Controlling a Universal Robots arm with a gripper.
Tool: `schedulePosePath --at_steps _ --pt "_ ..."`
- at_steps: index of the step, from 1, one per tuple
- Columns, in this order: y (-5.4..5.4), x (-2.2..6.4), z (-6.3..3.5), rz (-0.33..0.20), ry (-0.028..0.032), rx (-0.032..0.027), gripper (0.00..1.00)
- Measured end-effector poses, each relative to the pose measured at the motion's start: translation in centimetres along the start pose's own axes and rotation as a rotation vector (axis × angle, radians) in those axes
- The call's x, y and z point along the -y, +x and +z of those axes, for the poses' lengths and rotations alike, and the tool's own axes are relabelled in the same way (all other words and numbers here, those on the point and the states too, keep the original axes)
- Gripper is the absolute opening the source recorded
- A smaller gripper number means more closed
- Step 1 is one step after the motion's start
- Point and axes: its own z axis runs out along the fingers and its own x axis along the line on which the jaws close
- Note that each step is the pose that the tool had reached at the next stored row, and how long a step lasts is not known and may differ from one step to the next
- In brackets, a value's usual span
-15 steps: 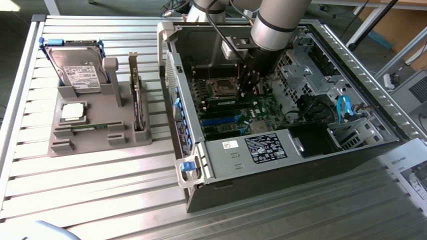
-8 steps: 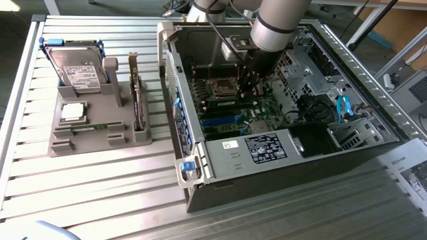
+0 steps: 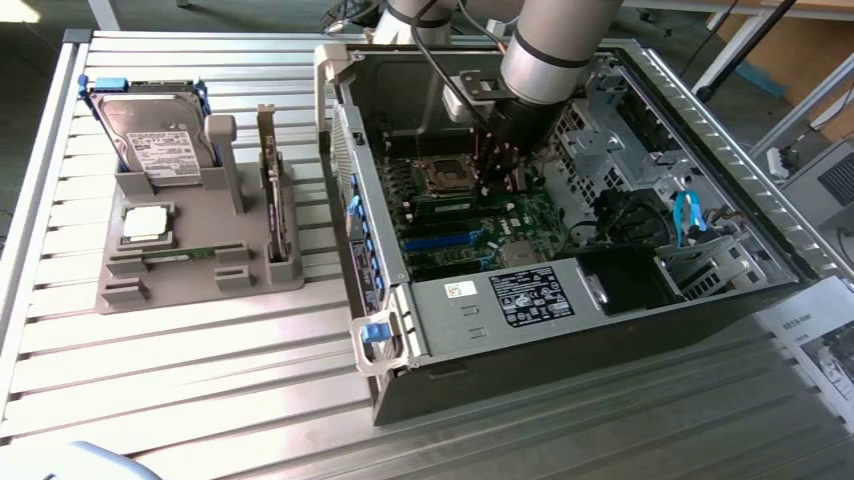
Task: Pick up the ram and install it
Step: 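Insert the ram into the slot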
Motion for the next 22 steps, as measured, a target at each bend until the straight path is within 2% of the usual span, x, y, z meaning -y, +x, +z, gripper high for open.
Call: schedulePosePath --at_steps 22 --pt "0.00 0.00 0.17 0.003 0.0000 -0.0001 0.12"
